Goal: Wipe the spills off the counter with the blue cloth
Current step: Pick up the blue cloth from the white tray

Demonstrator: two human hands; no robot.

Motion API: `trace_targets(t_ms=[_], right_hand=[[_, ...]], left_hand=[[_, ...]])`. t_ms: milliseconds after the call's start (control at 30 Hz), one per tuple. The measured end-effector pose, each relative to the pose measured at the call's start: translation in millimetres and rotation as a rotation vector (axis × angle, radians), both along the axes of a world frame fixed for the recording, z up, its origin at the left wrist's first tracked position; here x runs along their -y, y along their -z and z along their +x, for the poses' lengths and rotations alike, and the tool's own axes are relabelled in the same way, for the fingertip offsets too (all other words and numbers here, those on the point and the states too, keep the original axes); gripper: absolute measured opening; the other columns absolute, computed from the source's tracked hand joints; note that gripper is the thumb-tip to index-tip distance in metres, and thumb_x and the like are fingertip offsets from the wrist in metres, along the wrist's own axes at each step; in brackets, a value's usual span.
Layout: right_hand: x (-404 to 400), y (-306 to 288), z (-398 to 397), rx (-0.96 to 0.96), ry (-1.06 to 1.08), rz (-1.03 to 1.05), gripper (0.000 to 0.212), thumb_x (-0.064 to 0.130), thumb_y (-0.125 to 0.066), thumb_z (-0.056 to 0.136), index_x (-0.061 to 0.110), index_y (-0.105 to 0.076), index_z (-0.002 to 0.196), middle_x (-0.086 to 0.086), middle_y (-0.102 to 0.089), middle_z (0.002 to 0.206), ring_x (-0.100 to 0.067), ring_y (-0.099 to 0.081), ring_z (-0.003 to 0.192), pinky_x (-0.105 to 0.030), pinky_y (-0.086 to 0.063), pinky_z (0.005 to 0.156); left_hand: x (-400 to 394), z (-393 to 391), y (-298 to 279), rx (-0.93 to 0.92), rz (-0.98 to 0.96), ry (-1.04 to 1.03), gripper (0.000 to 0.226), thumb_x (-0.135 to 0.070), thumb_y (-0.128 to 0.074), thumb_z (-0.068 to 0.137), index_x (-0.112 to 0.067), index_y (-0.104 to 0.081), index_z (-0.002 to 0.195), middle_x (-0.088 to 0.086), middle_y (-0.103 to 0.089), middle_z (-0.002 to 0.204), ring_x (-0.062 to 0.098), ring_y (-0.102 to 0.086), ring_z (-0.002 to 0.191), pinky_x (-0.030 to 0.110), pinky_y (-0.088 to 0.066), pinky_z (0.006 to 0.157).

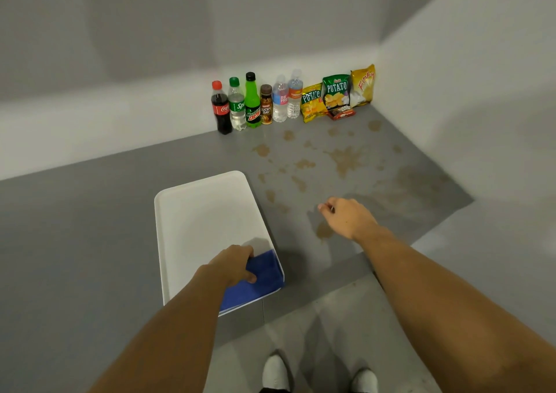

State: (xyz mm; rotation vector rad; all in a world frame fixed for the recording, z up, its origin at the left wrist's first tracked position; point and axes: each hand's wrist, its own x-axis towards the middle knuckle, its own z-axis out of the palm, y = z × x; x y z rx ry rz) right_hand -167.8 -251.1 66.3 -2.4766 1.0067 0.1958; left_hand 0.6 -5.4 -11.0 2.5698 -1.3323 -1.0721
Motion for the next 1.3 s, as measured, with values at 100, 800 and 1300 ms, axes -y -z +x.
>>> trace_targets(t_ms=[100,800,1300], right_hand=[[2.7,-0.8,-0.6,0.002,0.007,-0.006,0.040,0.046,-0.038,0.106,0.015,-0.061,0.099,-0.004,-0.060,0.075,-0.024,-0.059,0.071,-0.034,-0.043,0.064],[-10.0,18.3,13.6,0.036,0.170,0.462,0.065,0.065,-0.046,0.097,0.007,-0.071,0.114,-0.010,-0.076,0.105,-0.029,-0.070,0.101,-0.045,-0.051,0.102],[-23.6,36.6,19.1,0.519,0.517,0.469,0.047,0.047,-0.044,0.104,0.003,-0.059,0.097,-0.015,-0.066,0.090,-0.025,-0.059,0.077,-0.036,-0.046,0.067]], left_hand=[[1.6,1.3,-2.5,-0.030,0.037,0.001,0.049,-0.037,-0.077,0.084,-0.015,-0.057,0.123,0.007,-0.063,0.118,0.026,-0.062,0.101,0.033,-0.050,0.086],[57.5,1.9,-73.2,-0.523,-0.289,-0.285,0.051,-0.038,-0.058,0.101,-0.018,-0.044,0.146,0.005,-0.056,0.142,0.026,-0.056,0.123,0.046,-0.049,0.106],[107.2,-39.0,-73.3,-0.867,-0.497,-0.560,0.033,-0.029,-0.050,0.106,-0.018,-0.053,0.136,-0.003,-0.069,0.114,0.015,-0.069,0.100,0.023,-0.060,0.064]])
